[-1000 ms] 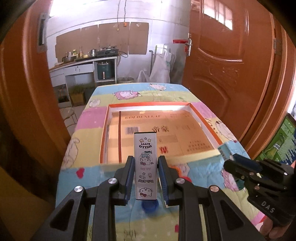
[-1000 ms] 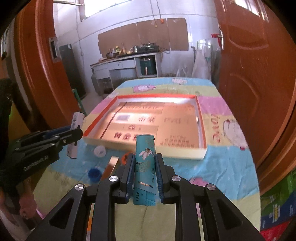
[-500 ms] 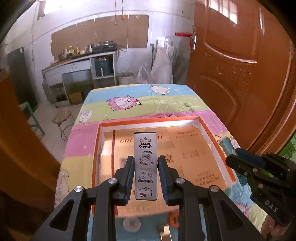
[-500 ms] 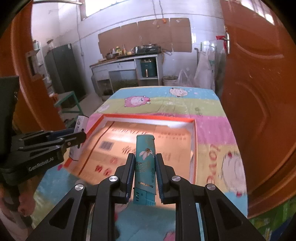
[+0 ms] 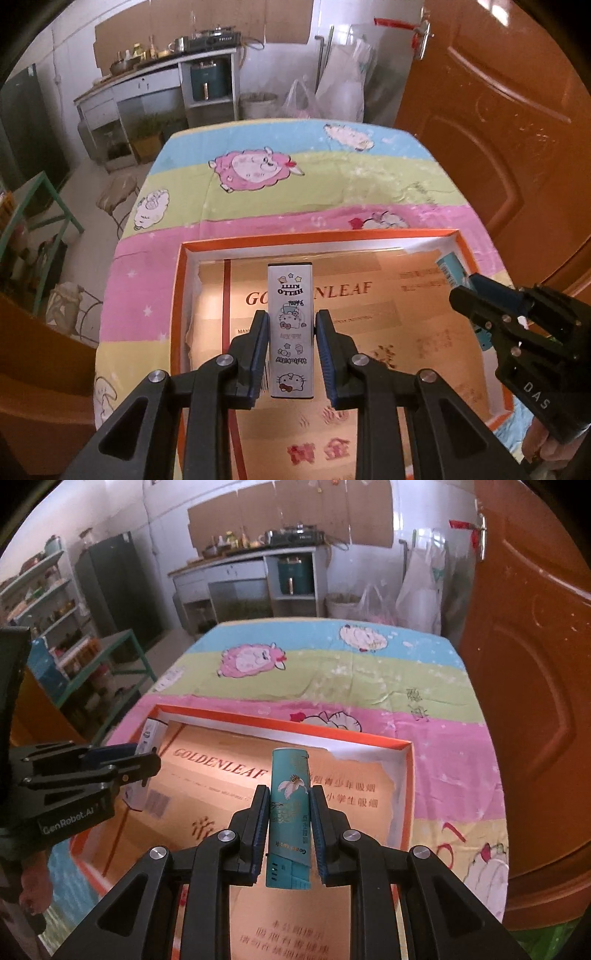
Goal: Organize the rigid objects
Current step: 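Carry both items into the box lid and release them there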
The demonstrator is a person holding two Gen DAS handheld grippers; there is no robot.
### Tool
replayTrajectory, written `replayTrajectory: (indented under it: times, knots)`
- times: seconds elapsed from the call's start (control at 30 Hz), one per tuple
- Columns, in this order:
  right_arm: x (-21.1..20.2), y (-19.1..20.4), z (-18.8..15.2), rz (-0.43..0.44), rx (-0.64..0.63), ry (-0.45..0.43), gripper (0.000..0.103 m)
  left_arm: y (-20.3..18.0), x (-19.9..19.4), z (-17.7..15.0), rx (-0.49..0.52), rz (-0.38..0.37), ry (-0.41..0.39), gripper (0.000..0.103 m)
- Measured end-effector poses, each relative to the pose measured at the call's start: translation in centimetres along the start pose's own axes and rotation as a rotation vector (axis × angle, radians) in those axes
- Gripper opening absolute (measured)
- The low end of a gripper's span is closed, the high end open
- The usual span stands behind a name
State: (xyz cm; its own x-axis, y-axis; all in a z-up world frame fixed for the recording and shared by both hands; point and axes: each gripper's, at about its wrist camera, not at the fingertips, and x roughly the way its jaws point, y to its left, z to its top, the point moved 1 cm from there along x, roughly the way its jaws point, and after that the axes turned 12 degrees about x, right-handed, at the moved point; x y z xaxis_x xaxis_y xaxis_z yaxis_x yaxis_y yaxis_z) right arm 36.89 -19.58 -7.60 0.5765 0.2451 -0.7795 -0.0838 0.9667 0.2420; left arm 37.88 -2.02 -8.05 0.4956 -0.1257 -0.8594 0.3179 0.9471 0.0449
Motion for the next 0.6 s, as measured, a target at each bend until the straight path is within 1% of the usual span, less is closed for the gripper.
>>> replayTrajectory:
  times: [0.17,0.47,0.6]
  knots:
    - [2.2,-0.5,0.9,-0.002,0.026,0.045,0.022,0.5,1.7,0.4,-0.001,0.003,0.031,0.027]
    - [4.2,-0.8,0.7,-0.034,0.038,0.087,0.022,0.8,3.7,0.7,-0.003,0.0,0.062,0.027]
    - [4.8,-0.9,0.4,-0.043,0.044,0.107,0.022,1.0,4.6,0.5,-0.004,-0.012,0.078,0.027]
